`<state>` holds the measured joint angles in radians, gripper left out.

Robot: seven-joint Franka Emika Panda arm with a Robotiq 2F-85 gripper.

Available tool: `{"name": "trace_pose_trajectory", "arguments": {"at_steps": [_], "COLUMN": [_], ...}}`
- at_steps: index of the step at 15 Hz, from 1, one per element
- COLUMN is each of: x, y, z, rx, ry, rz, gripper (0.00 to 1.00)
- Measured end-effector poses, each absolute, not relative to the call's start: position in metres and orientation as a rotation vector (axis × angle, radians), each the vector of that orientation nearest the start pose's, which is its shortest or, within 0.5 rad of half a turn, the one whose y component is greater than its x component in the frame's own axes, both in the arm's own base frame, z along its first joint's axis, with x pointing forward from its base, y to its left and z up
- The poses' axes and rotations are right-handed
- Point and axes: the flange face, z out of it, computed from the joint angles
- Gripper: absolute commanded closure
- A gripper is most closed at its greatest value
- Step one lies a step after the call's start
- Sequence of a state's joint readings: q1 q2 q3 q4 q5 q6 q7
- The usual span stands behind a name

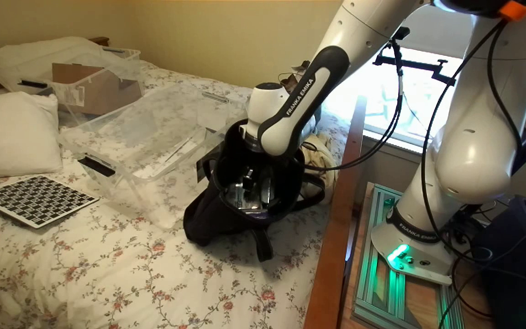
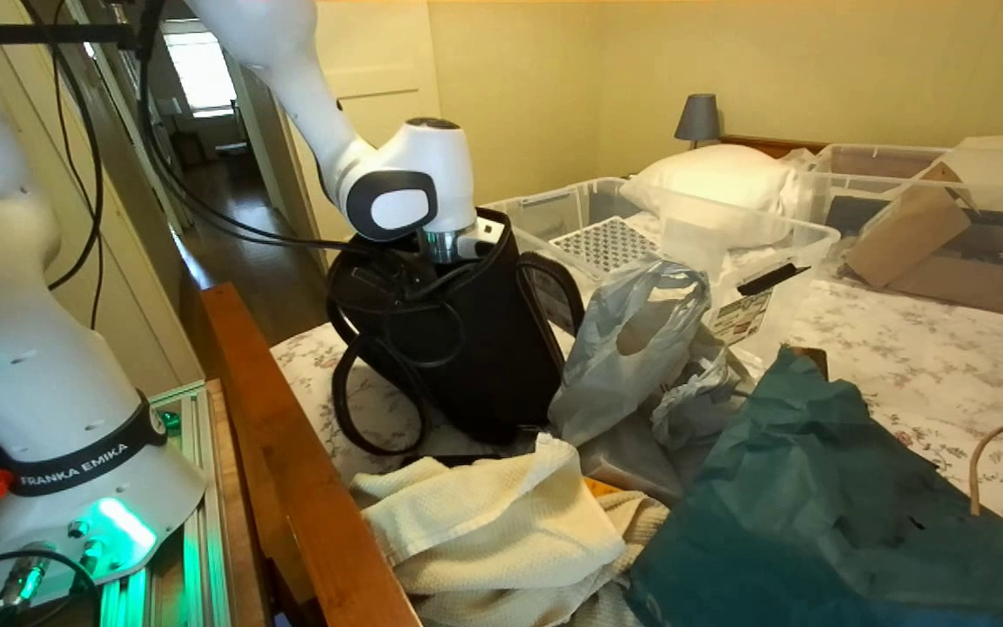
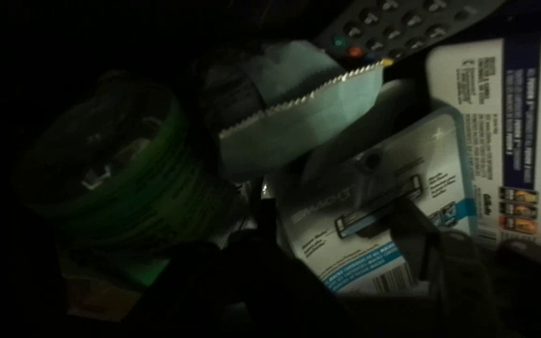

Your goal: Remove the object from the bag and put it in the bucket

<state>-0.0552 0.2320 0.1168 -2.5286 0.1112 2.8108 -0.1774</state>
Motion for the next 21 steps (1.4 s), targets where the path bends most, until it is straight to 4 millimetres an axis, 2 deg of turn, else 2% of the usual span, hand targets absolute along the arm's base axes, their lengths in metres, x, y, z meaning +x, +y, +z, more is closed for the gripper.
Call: {"name": "trace_pose_trajectory", "arguments": {"at_steps": [5,7,8,9,13,16,21], "x": [0.475,0.479,0.482,0.484,0.486,0.486,0.485], "y": [0.018,0.016,0.016,0.017,0.022,0.031,0.055], "z": [0.197,0.201,0.203,0.205,0.213,0.219,0.229], "rx": [-2.991,-2.975,-2.967,-2.959,-2.947,-2.952,-2.986], "ry": [-0.259,-0.268,-0.271,-0.277,-0.299,-0.294,-0.253], "rz": [-0.022,-0.034,-0.052,-0.072,-0.11,-0.118,-0.106], "gripper": [0.98,1.0,0.97,0.99,0.98,0.98,0.98]}}
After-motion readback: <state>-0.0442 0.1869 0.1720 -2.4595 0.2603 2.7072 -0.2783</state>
